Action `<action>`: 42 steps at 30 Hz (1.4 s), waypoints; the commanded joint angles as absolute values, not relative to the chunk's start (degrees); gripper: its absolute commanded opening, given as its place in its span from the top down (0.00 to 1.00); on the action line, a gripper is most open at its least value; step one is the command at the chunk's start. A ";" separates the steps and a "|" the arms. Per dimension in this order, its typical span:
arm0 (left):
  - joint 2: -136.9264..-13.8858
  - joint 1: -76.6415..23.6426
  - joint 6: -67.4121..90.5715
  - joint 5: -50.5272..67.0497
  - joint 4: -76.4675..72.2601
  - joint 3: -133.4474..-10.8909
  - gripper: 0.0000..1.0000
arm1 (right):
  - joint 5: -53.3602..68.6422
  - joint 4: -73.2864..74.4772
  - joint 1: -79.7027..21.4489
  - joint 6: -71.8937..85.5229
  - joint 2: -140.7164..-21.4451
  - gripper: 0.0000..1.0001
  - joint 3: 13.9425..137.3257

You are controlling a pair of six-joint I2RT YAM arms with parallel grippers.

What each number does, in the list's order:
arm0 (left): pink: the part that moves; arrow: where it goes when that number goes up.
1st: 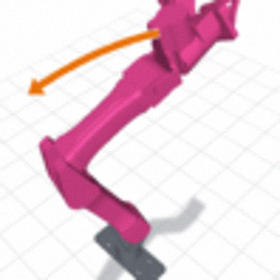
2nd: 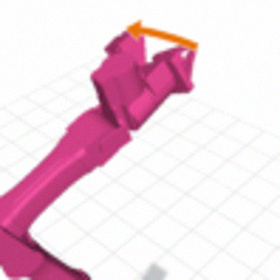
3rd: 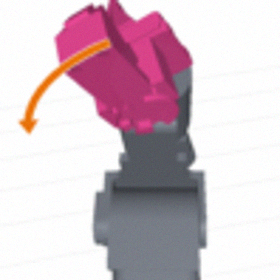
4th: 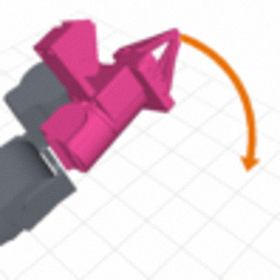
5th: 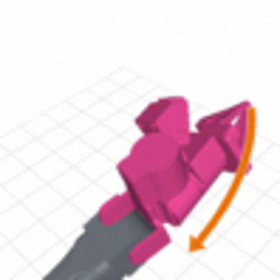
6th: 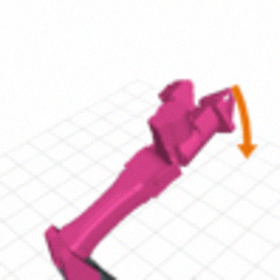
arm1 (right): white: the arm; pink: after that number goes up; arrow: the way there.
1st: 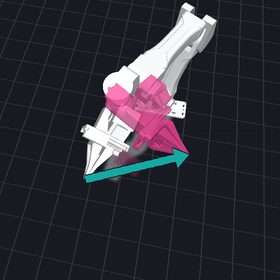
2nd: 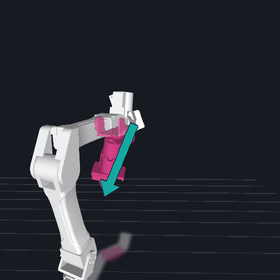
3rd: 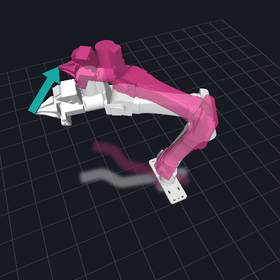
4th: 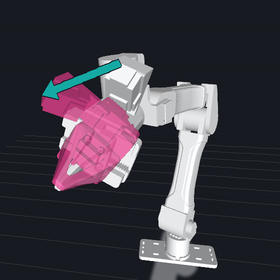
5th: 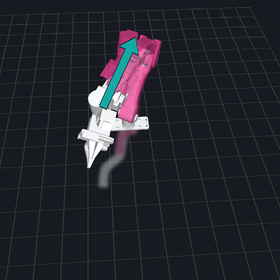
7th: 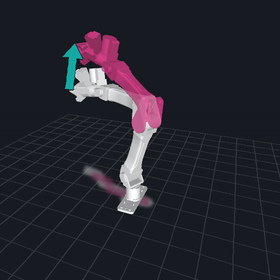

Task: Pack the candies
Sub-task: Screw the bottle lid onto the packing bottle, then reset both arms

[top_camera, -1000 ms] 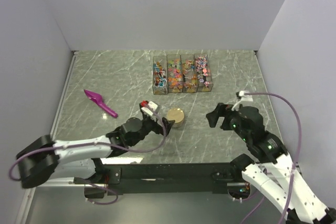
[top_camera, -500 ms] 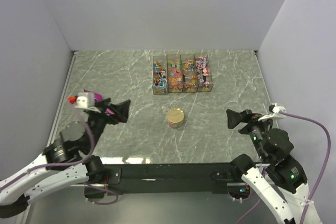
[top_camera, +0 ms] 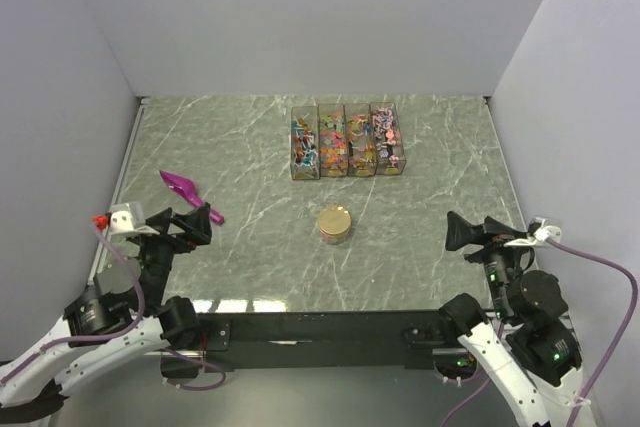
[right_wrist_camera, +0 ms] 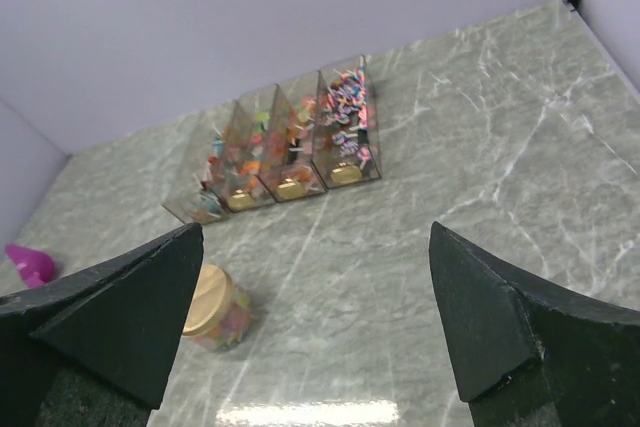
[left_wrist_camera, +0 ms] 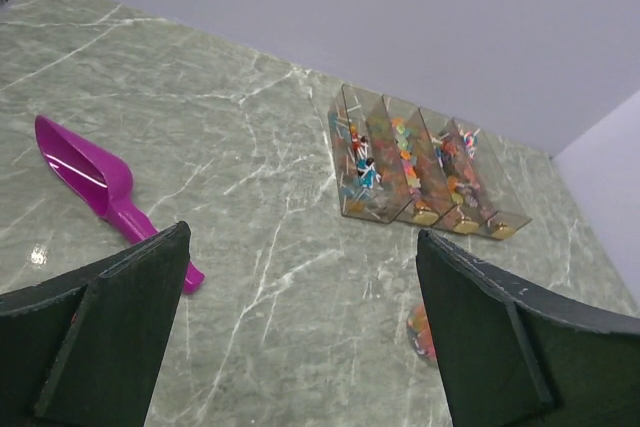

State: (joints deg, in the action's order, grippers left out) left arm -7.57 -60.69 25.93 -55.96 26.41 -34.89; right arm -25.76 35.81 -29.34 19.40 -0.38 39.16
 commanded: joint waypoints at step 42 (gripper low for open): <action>-7.38 -51.24 23.99 -50.89 20.22 -31.99 0.01 | -22.59 33.22 -29.09 15.64 7.30 0.00 37.88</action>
State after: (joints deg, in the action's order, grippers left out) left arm -6.22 -52.16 25.12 -53.25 22.87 -32.23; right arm -22.90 35.14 -29.34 16.38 -0.38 36.01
